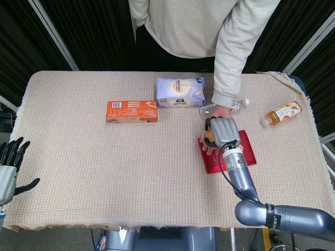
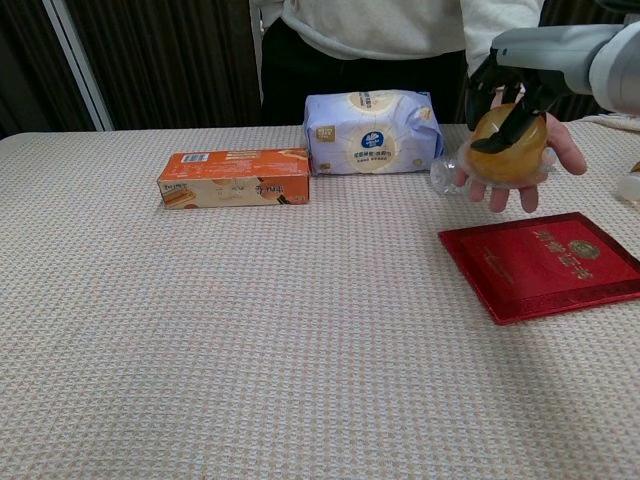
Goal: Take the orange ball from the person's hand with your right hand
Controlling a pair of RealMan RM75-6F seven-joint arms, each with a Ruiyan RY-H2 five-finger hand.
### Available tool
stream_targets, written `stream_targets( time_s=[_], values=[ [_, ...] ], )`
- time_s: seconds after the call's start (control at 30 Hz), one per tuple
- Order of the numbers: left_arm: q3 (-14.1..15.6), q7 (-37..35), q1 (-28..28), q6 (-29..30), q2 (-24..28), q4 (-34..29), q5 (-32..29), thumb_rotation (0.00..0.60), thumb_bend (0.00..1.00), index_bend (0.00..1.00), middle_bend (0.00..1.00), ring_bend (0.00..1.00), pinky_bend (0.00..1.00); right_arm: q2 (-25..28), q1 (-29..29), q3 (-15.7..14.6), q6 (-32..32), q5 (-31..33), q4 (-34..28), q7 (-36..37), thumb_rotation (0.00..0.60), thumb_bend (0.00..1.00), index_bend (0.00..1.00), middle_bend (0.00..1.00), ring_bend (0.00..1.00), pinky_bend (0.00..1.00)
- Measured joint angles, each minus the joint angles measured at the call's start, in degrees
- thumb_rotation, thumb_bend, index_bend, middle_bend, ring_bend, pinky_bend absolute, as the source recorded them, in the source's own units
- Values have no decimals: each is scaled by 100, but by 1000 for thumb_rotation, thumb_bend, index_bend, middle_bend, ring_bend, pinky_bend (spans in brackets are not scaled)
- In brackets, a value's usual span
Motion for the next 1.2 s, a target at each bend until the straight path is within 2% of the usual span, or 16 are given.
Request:
stream_targets(
  time_s=[0.17,0.47,0.67,0.8,1.0,1.1,1.2],
  values=[
    [1,-13,0,-5,-9,15,-15,600,77,0,0,0,0,-68,-81,-79,163,-639,-37,238,600,382,729,689,615,768],
    [1,8,5,40,-24,38,14,600,79,0,0,0,0,156,-270,-303,413,-1115,-752,229,600,386,730,694,619,773],
    [-4,-1,0,57,-25,42,27,600,73,0,0,0,0,527,-690,-750,655,-1660,-1315,285,600,386,730,694,619,774],
    [-5,20,1,78,-35,48,43,600,74,0,0,0,0,745,-1115,-1182,822,-2123,-1488,504,600,386,730,694,619,773],
    [2,60,1,82,-51,52,53,600,75,0,0,0,0,863,-1816,-1867,971,-2751,-1248,1155,600,387,730,689,615,774],
    [7,96,-1,87,-61,50,69,600,75,0,0,0,0,821,-2046,-2041,967,-2864,-878,1439,600,387,724,638,570,757],
    [6,115,-3,93,-75,56,70,600,73,0,0,0,0,719,-2224,-2141,906,-2872,-474,1620,600,371,687,558,497,669]
  ],
)
